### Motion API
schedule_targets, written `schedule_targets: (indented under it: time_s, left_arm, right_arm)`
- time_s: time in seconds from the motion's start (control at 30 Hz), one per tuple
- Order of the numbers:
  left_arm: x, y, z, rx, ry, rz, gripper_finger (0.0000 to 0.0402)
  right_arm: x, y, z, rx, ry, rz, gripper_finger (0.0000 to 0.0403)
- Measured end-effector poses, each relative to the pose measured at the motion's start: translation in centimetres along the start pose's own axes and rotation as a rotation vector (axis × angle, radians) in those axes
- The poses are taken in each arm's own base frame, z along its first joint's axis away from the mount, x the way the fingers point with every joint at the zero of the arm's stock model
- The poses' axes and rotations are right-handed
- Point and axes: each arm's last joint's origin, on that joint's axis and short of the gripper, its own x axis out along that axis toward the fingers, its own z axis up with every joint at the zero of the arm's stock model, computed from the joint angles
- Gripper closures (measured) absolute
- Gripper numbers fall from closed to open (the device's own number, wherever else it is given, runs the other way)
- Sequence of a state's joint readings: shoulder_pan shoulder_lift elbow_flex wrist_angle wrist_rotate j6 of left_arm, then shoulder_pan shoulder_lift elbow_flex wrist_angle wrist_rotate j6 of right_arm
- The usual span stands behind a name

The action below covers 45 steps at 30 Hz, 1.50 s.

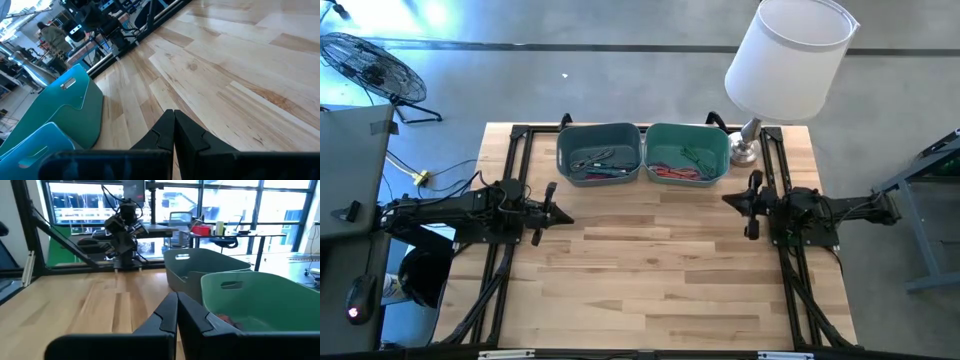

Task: Pick & Place USB Port
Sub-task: Return to Home Position

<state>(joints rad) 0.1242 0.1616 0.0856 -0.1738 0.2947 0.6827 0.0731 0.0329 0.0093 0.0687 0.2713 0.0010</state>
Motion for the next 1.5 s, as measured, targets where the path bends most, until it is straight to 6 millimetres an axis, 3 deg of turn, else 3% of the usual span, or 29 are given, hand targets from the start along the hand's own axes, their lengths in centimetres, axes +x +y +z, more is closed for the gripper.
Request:
schedule_targets:
  time_s: [1.2, 1.3, 1.5]
  left_arm:
    - [0.0, 0.0, 0.0, 0.0, 0.0, 0.0, 0.0401]
    - [-0.2, 0.0, 0.2, -0.073, -0.025, 0.008, 0.0401]
    - [-1.1, 0.9, 1.3, -0.216, -0.119, 0.24, 0.0401]
  right_arm:
    - [0.0, 0.0, 0.1, -0.026, -0.007, -0.008, 0.0402]
    - [0.0, 0.0, 0.1, -0.025, -0.008, -0.008, 0.0402]
    - [0.0, 0.0, 0.1, -0.025, -0.009, -0.008, 0.0402]
